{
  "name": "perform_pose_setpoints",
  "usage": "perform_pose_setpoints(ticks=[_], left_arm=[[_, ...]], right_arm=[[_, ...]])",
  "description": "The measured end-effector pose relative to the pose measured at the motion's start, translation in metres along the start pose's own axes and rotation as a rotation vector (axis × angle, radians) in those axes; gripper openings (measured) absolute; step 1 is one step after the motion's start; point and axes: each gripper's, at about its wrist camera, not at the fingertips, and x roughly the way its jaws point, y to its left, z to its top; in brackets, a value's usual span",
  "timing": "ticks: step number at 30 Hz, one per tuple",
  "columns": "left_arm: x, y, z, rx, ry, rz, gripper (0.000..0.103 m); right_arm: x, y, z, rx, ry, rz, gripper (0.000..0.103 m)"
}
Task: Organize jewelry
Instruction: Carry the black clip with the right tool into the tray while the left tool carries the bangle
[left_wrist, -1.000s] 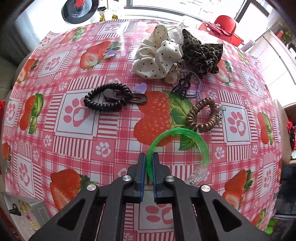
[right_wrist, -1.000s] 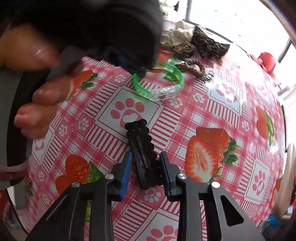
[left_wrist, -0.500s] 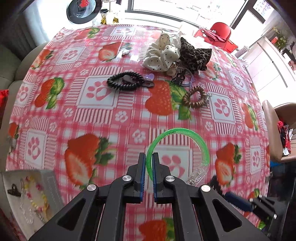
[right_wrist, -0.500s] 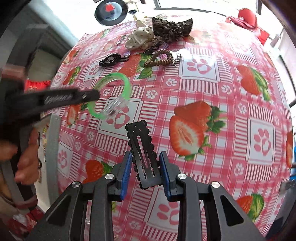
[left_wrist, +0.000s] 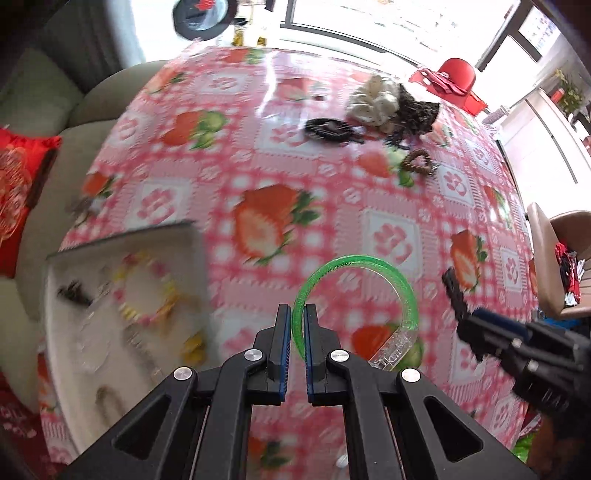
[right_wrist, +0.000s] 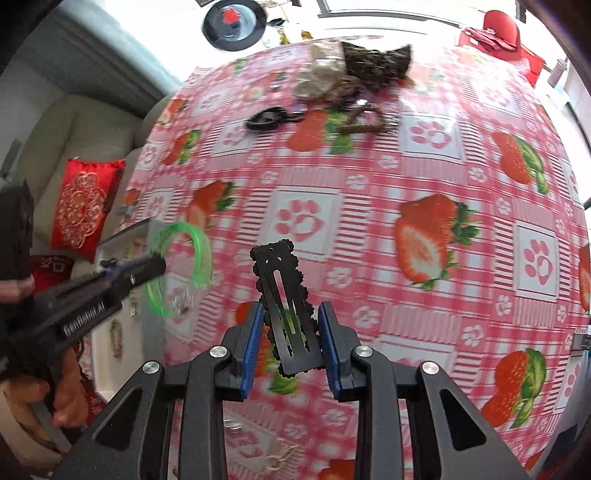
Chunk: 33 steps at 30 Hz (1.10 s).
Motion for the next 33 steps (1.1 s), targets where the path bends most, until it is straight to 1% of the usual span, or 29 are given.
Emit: perform_pose_setpoints(ticks=[3,6,9,14,17,21,25,29,33], left_arm=[[-0.012,0.026,-0.021,-0.043,0.01,0.021,0.013],[-0.023,0.05,-0.043,-0.079,0.017,0.059,0.013],[-0.032,0.075,-0.067,-0.127,0.039,0.077,0.013],[-0.036,0.113,-0.105,-0.197,0.081,0.112,0.013],[-0.034,0.129,-0.122,-0.221,0.104,0.131,0.013],[-0.026,0.144,-0.136,-0.234,0.131,0.143,0.013],[-0.016,0.155,-0.146,-0.237,0.149,0.164,0.013],[-0.007,0.16,-0.151,-0.251,0.168,0.176,0.013],[-0.002,0.166,-0.154,-0.281,0.167,0.187,0.013]], right_arm=[[0.003,0.021,-0.002,-0.018,0.015,0.035,0.033],[0.008,0.049,-0.006,-0.06,0.031,0.064,0.033],[0.016,0.08,-0.011,-0.108,0.051,0.094,0.033],[0.031,0.124,-0.021,-0.178,0.09,0.13,0.033],[0.043,0.152,-0.029,-0.23,0.12,0.148,0.033],[0.063,0.182,-0.04,-0.294,0.172,0.155,0.033],[0.085,0.203,-0.051,-0.354,0.223,0.143,0.033],[0.103,0.217,-0.059,-0.391,0.267,0.126,0.033],[0.125,0.225,-0.064,-0.417,0.304,0.092,0.033]])
